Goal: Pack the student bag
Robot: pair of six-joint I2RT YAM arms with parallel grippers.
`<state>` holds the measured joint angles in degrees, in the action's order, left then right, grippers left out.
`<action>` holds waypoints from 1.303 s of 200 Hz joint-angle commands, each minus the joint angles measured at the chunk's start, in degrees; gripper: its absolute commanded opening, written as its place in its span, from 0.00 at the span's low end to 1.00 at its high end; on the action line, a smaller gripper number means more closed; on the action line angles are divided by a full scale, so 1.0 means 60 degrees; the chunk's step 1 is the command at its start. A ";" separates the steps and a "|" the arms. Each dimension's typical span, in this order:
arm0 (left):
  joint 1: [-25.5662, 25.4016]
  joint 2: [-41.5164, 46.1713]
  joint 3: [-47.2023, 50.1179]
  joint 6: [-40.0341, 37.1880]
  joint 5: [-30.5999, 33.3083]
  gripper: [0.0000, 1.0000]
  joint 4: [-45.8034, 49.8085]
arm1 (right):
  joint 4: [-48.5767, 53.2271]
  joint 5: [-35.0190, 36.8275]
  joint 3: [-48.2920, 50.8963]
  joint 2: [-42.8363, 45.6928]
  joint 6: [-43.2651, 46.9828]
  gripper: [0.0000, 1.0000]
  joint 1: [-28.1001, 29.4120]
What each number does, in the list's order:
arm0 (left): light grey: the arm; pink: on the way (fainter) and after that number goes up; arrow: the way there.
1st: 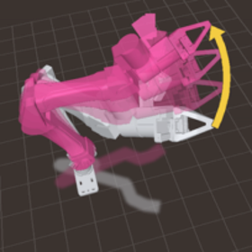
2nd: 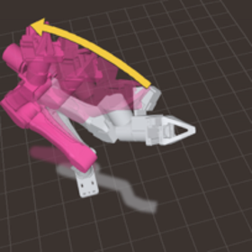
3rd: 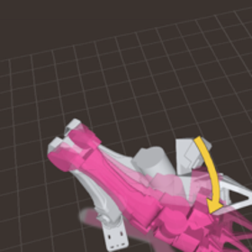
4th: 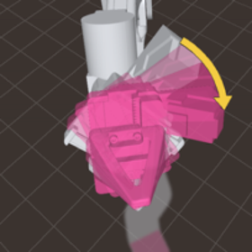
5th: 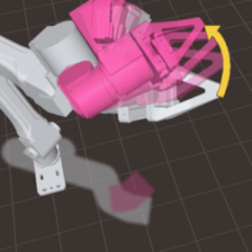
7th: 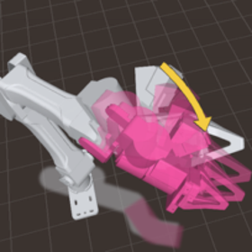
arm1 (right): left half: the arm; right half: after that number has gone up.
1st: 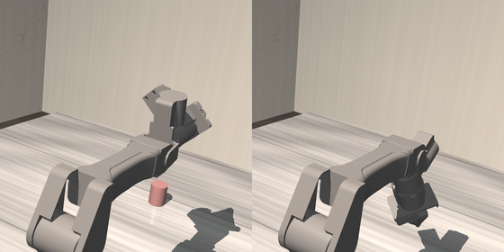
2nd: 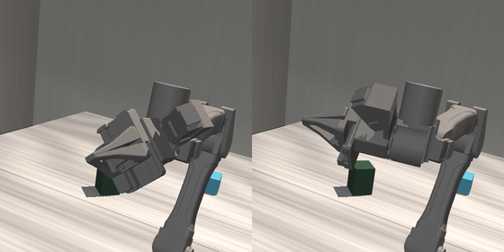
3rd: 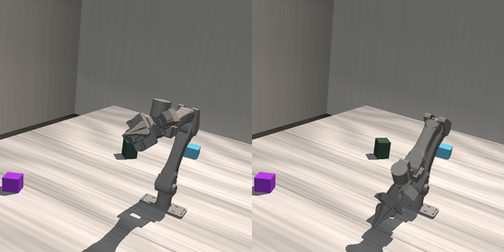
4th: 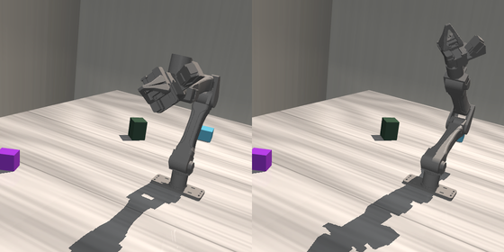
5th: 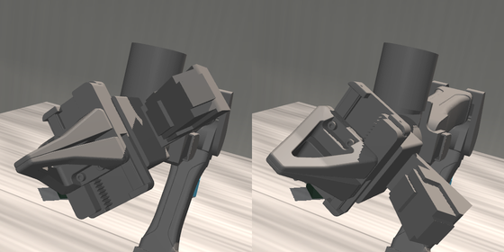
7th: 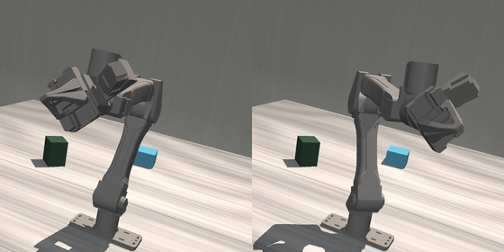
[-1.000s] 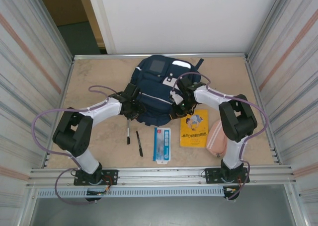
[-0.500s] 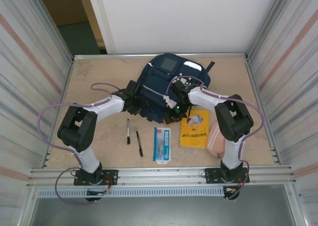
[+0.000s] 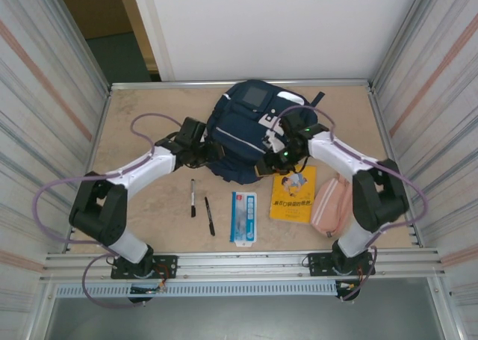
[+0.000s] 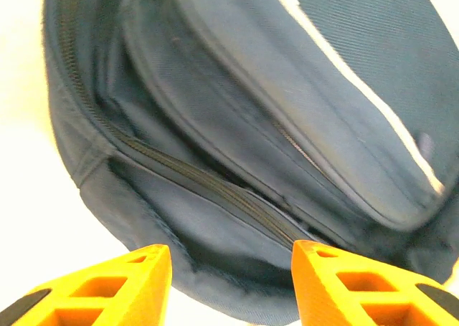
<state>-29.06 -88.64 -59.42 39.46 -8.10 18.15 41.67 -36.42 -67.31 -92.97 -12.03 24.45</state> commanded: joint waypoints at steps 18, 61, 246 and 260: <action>-0.1525 0.0850 0.0321 -0.2284 0.0196 0.48 0.0055 | -0.0055 0.1070 0.0484 0.1134 -0.1597 0.47 -0.0995; -0.3294 0.0265 -0.0091 -0.2554 0.1382 0.51 -0.0247 | -0.1481 0.1550 0.1142 0.1497 -0.4262 0.48 -0.1264; -0.4534 -0.4163 -0.3747 0.1194 0.4708 0.39 0.1633 | -0.2798 0.2182 0.2572 0.2688 -0.4528 0.49 -0.1870; -0.4561 -0.4171 -0.3836 0.1137 0.4597 0.32 0.1602 | -0.2799 0.2111 0.2633 0.2822 -0.4420 0.49 -0.1905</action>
<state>-56.29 -113.06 -80.23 45.06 17.21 26.24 25.19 -22.57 -52.56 -78.67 -40.05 13.45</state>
